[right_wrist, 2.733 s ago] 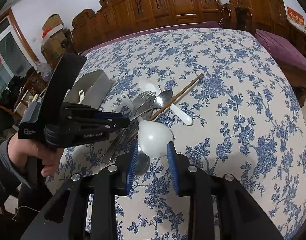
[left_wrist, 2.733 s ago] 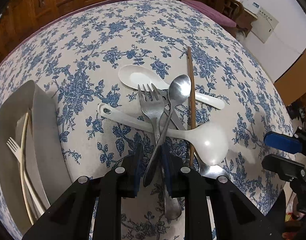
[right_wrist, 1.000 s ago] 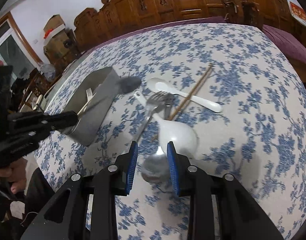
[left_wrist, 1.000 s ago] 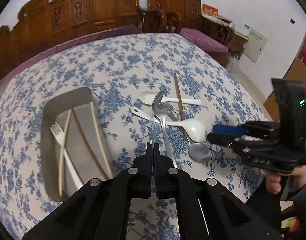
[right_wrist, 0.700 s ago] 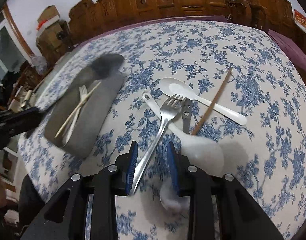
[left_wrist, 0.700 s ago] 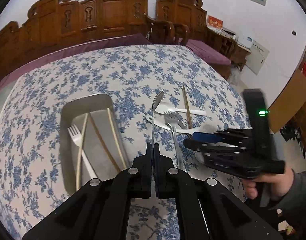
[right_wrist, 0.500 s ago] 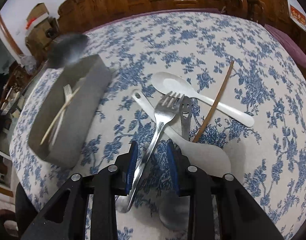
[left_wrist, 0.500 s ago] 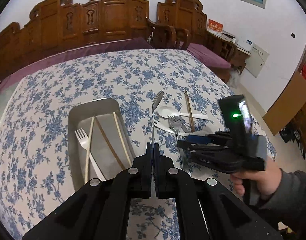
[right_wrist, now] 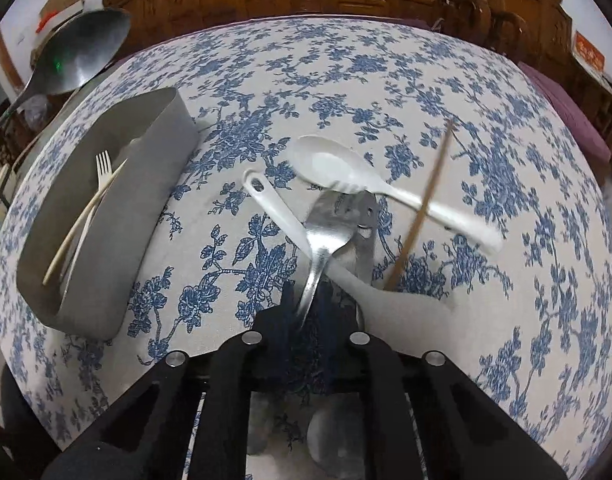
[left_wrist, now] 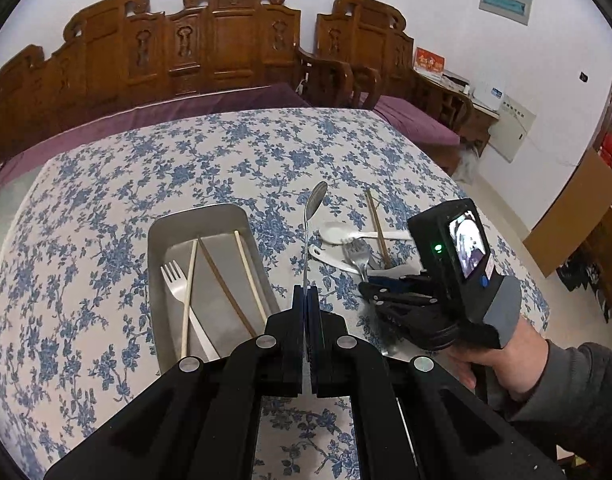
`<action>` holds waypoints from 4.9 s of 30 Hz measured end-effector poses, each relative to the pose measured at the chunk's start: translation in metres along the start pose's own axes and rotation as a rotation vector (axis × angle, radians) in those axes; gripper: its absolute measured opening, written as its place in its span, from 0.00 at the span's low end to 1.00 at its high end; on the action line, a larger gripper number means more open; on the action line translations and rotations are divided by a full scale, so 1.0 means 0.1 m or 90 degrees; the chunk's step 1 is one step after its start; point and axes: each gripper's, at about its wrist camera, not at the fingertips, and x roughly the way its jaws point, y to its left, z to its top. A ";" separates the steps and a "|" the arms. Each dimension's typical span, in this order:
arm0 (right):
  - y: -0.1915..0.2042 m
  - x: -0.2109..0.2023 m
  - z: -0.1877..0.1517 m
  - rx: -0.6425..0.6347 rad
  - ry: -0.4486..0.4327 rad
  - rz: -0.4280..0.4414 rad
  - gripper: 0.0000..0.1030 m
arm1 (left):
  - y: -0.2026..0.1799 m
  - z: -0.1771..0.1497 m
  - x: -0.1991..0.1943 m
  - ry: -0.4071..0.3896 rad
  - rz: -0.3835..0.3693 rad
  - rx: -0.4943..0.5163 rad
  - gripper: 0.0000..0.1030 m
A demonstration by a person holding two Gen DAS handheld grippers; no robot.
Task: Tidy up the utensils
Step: 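Grasp the metal fork with the right tool while the left tool lifts its spoon, then carry the spoon and fork over the grey tray and lower them inside, then open both tools to drop the spoon and fork into the tray, then grasp the white plastic ladle with the right tool while the left tool approaches the smiley-face spoon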
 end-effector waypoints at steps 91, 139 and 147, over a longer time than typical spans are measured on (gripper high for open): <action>1.66 0.22 0.79 -0.086 0.010 0.138 0.08 | 1.48 -0.19 -0.21 -0.008 0.120 -0.114 0.01; -0.26 -0.25 0.11 -0.169 0.010 0.021 0.38 | 0.04 -0.01 0.28 0.021 0.017 -0.014 0.43; -0.24 0.01 0.16 -0.220 0.070 -0.024 0.38 | -0.08 -0.04 0.34 0.033 0.010 -0.006 0.43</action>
